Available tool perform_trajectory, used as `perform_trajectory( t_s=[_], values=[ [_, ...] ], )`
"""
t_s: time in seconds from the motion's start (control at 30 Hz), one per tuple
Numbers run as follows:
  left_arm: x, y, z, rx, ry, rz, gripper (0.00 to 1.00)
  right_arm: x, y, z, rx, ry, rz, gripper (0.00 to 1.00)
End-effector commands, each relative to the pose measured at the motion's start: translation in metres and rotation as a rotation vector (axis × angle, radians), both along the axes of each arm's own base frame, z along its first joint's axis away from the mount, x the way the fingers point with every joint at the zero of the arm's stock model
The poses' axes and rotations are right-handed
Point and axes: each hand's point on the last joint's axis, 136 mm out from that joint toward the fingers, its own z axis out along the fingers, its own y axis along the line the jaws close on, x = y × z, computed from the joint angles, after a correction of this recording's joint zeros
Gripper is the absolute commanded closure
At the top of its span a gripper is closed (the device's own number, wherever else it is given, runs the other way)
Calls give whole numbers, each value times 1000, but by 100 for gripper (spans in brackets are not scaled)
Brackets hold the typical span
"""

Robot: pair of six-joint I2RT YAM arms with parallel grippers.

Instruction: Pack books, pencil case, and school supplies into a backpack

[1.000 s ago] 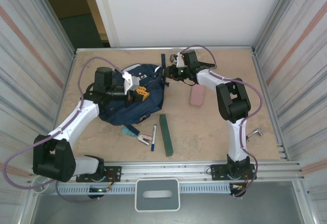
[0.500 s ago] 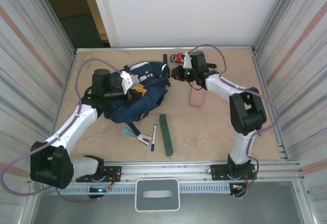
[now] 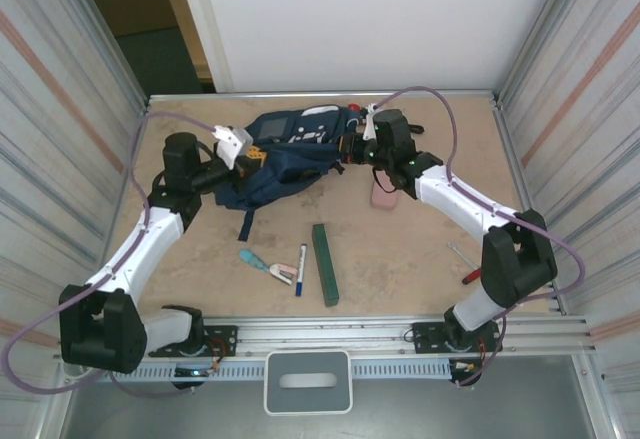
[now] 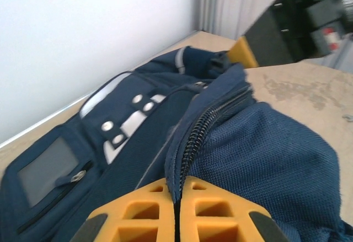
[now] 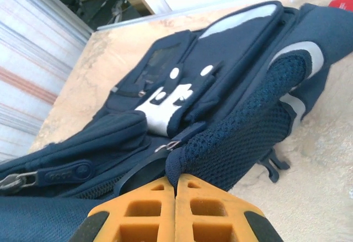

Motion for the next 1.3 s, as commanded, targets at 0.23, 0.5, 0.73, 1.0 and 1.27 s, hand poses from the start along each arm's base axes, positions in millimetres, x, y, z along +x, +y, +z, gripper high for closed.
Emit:
perform_trajectory(
  t_s=[0.23, 0.5, 0.73, 1.0, 1.27],
  values=[
    [86, 60, -29, 33, 138, 409, 88, -59, 66, 12, 33, -71, 140, 100],
    [102, 107, -77, -81, 366, 576, 59, -67, 114, -82, -1, 137, 195, 78],
    [80, 167, -87, -254, 497, 819, 36, -86, 114, -64, -29, 120, 331, 50],
    [39, 131, -82, -299, 499, 807, 29, -44, 87, -59, 77, 192, 307, 49],
    [9, -4, -105, -38, 520, 530, 37, -3, 53, -130, 6, 367, 132, 66]
  ],
)
